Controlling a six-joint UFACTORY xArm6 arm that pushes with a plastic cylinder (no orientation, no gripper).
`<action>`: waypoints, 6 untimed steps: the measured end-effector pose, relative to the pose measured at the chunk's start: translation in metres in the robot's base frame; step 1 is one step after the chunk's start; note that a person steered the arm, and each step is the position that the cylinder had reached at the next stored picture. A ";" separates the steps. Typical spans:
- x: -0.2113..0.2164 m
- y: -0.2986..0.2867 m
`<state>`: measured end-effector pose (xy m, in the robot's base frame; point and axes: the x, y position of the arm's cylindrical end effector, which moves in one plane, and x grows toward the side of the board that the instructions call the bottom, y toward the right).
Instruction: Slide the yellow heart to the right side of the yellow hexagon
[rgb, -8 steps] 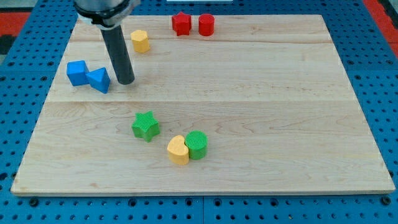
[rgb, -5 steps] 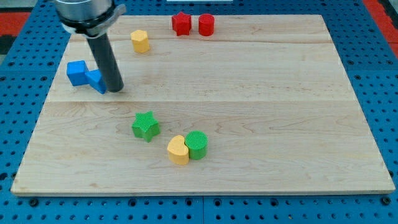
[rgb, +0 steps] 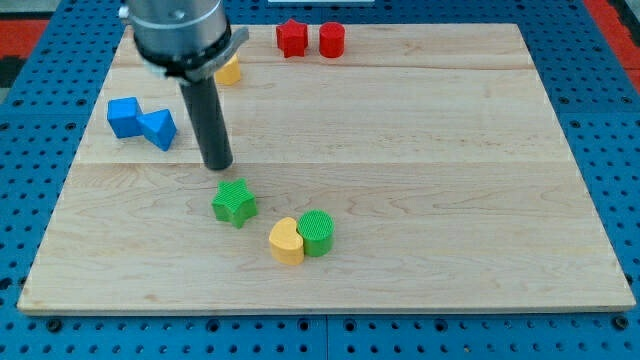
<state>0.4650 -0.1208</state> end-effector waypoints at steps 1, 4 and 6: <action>0.055 -0.019; 0.141 0.066; 0.071 0.084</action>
<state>0.5356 -0.0366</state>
